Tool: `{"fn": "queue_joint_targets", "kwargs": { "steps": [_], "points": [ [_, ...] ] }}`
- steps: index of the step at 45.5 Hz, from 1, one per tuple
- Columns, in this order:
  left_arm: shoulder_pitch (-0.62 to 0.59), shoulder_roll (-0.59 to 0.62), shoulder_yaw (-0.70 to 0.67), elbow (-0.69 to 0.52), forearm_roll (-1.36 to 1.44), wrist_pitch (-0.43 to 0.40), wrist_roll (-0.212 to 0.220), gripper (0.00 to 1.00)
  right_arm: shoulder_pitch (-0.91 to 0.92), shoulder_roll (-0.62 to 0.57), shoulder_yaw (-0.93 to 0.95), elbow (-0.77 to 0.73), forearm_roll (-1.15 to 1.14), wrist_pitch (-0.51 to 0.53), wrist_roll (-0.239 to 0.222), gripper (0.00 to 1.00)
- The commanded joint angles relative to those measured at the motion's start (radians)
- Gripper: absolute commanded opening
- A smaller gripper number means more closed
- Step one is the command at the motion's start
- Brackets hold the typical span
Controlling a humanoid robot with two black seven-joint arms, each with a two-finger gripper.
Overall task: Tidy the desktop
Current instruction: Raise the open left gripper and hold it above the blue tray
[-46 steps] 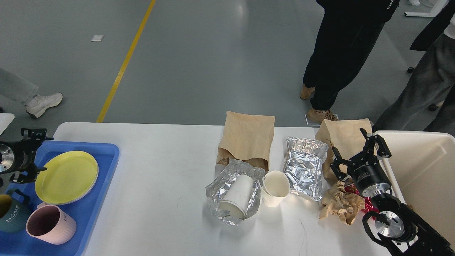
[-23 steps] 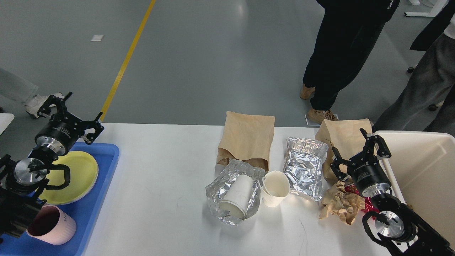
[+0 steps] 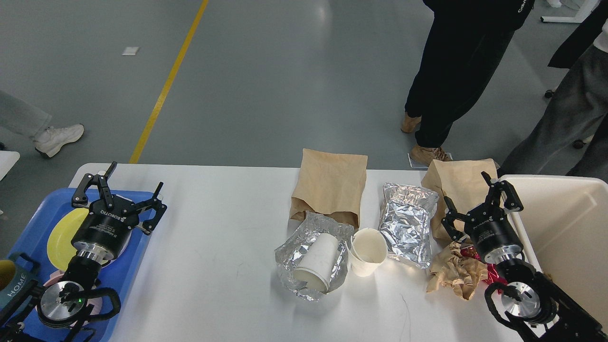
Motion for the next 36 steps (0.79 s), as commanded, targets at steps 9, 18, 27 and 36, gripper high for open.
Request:
{"fn": "queue_joint_targets", "kwargs": {
  "steps": [9,18,27,36],
  "points": [
    [0.030,-0.080,-0.113,0.018,-0.013,-0.075,-0.019,0.96,0.000,0.000,0.000,0.000,0.000,0.000,0.000,1.00],
    [0.024,-0.112,-0.157,0.058,-0.013,-0.104,-0.010,0.96,0.000,0.000,0.000,0.000,0.000,0.000,0.000,1.00],
    [-0.019,-0.103,-0.159,0.069,-0.014,-0.103,-0.006,0.96,0.001,0.000,0.000,0.000,0.000,0.000,0.000,1.00],
    [-0.086,-0.100,-0.160,0.078,-0.008,-0.103,-0.011,0.96,0.000,0.000,0.000,0.000,0.000,0.000,0.000,1.00]
  ]
}}
